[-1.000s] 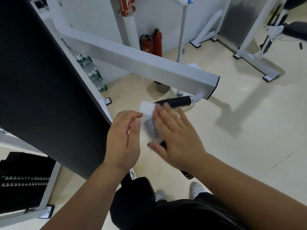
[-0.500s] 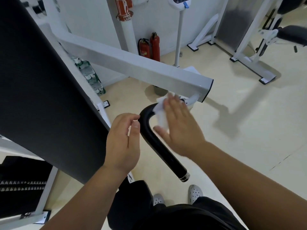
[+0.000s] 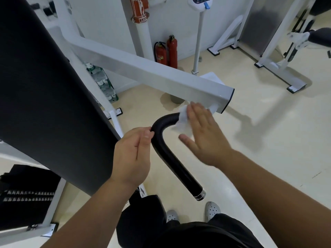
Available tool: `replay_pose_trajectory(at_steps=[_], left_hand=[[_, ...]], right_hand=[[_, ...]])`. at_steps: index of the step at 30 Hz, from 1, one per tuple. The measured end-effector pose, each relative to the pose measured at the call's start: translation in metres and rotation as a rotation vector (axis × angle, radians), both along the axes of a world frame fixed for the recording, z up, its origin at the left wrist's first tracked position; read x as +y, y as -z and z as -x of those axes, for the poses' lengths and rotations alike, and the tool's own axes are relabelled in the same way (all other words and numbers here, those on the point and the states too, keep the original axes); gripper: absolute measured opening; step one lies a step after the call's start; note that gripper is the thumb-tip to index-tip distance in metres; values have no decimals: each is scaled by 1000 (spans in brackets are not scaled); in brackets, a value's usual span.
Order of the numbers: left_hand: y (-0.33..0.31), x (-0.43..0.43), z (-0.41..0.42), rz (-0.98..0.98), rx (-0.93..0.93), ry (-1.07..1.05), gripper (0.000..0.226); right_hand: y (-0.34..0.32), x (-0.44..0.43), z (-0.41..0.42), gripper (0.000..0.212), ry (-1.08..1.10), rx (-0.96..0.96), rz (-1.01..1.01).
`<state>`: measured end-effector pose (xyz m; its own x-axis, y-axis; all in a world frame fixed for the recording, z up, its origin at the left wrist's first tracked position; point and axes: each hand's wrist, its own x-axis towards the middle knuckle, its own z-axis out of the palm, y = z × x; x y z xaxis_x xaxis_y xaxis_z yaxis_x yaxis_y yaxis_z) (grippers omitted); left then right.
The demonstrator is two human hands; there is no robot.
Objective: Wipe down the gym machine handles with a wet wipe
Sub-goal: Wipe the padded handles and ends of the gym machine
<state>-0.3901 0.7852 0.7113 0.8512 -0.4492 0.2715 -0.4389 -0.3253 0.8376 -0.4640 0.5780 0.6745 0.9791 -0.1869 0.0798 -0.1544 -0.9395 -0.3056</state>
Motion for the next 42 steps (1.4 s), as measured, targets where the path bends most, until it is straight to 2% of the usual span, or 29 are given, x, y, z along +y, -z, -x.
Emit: replay_pose_trajectory(at_steps=[3,9,11,15,18,22,24,28,30,36,39,42], left_hand=[[2,0,1,19,27,-1,46],[6,-1,0,71,33,-21,45],[7,-1,1,98,66,-22,43],[7,6,4,72,133,13,42],[9,13,6,96,218,-3,51],[14,21,12,126,210,-49,49],[16,24,14,114,211,-42,46],[21,24,21,82,236,-13,42],[24,24,25,58,248,5,39],[28,24,47,15,164,-12,38],[28,25,68,-11,177,14,40],[29,25,91,-48,243,51,40]], right_hand=[[-7,4,-5,102,65,26,-17],[-13,53,-9,91,-358,-63,-25],[-9,31,-9,88,-318,-85,-16],[-12,-7,-14,102,3,14,-91],[-22,22,-16,101,-67,0,-144],[-26,76,4,90,-288,3,-123],[-18,91,18,80,-296,-20,-82],[3,99,45,41,-192,-322,-135],[9,95,56,29,-130,-463,-154],[11,85,68,17,9,-497,-190],[9,83,54,21,76,-507,-329],[11,76,53,24,40,-478,-408]])
